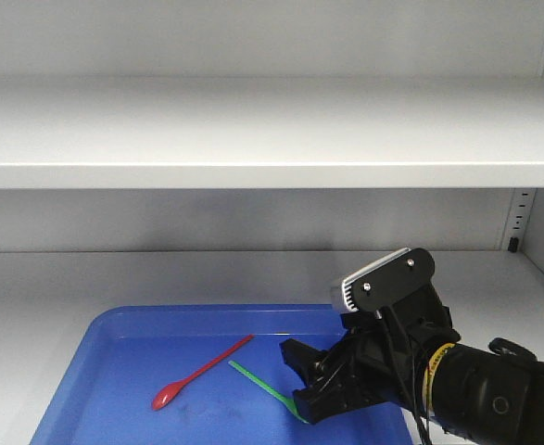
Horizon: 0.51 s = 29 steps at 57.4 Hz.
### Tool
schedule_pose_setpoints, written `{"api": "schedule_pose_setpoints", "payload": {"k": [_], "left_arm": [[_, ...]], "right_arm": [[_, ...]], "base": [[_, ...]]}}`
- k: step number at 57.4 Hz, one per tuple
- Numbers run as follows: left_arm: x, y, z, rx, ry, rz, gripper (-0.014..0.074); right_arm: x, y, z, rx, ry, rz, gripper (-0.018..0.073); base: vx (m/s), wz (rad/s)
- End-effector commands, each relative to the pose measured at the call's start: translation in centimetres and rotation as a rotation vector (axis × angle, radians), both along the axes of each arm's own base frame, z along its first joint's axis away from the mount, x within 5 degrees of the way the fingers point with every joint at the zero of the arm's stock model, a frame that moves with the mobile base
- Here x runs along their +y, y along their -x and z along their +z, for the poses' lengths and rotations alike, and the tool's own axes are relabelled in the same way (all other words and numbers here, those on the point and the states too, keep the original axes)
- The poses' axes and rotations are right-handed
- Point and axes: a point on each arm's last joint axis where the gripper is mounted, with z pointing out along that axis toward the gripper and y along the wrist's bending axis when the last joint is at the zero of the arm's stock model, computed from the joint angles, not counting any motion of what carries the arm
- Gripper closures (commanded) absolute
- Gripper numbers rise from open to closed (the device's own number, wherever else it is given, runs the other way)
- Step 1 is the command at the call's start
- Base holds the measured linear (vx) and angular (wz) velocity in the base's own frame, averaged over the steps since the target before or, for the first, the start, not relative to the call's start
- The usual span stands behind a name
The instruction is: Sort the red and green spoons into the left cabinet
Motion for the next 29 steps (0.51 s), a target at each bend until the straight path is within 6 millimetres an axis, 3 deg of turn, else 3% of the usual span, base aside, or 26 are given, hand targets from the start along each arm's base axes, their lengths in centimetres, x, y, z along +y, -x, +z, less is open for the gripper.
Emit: {"api": "schedule_pose_setpoints", "payload": {"k": [1, 16, 29], "left_arm": [[0.0, 0.1, 1.0, -0.095, 0.019, -0.001, 0.0603], [0.0, 0.1, 1.0, -0.095, 0.019, -0.001, 0.0603], [0.0, 0.1, 1.0, -0.095, 0.019, -0.001, 0.0603]], "right_arm": [[-0.2, 0.2, 2.1, -0.063, -0.02, -0.001, 0.0041], [-2.4, 1.1, 3.4, -0.057, 0.031, -0.139, 0.019], [-5.3, 1.5, 4.9, -0.062, -0.003, -0.272, 0.0419]], "base": [[0.0, 0.0], [0.0, 0.0], [0.0, 0.0]]}}
